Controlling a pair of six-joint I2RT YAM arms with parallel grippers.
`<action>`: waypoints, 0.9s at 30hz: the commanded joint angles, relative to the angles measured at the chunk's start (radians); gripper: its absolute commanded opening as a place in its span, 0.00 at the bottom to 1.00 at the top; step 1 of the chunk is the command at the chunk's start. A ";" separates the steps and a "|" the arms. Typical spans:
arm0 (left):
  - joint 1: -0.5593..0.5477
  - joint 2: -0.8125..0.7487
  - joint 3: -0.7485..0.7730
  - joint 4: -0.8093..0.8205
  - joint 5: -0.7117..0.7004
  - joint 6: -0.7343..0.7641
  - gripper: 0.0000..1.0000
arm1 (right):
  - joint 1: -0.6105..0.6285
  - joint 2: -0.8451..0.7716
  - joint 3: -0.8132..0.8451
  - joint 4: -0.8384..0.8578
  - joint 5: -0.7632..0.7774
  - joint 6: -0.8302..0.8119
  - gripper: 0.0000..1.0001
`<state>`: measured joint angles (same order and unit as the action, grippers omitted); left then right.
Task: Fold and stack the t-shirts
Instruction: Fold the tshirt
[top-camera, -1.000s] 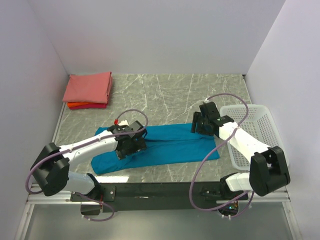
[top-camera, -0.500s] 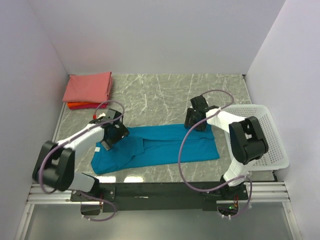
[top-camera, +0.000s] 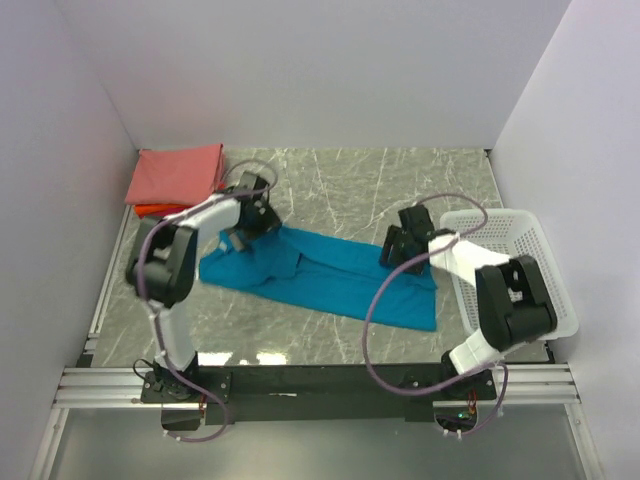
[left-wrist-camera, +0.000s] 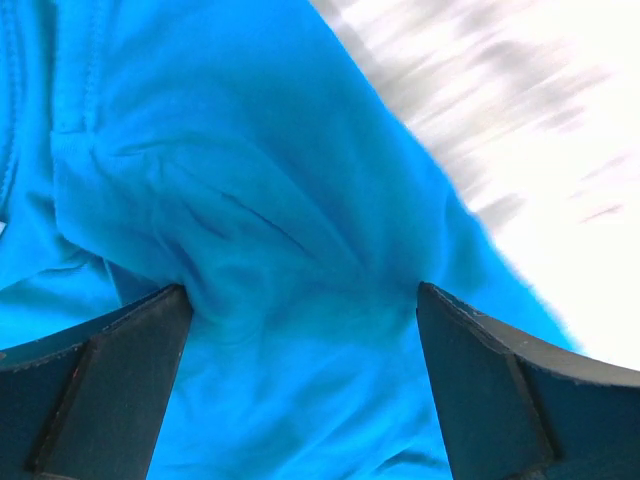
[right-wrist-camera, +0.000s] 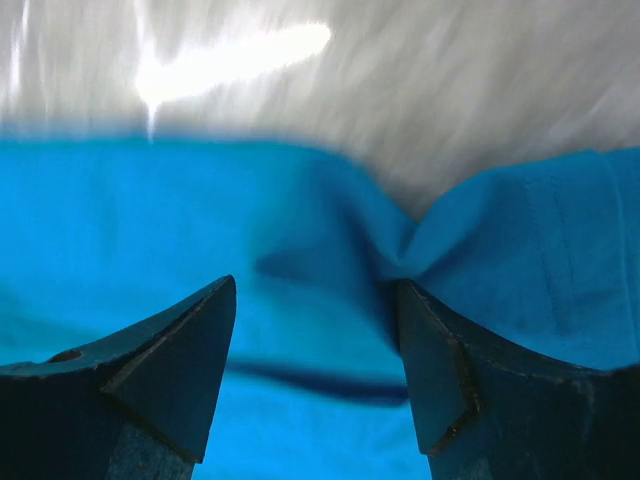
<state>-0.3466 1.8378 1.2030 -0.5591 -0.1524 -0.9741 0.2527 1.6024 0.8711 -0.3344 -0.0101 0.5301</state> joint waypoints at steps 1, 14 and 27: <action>-0.009 0.250 0.218 0.151 0.075 0.124 1.00 | 0.120 -0.082 -0.160 -0.048 -0.063 0.063 0.72; -0.086 0.854 1.067 0.237 0.455 0.276 1.00 | 0.798 -0.139 -0.100 -0.075 -0.289 0.058 0.72; -0.081 0.850 1.172 0.199 0.157 0.222 0.99 | 0.801 -0.216 -0.060 -0.106 -0.216 0.076 0.73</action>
<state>-0.4320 2.6751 2.3817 -0.2974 0.0986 -0.7456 1.0557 1.4528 0.7593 -0.4213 -0.2745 0.6086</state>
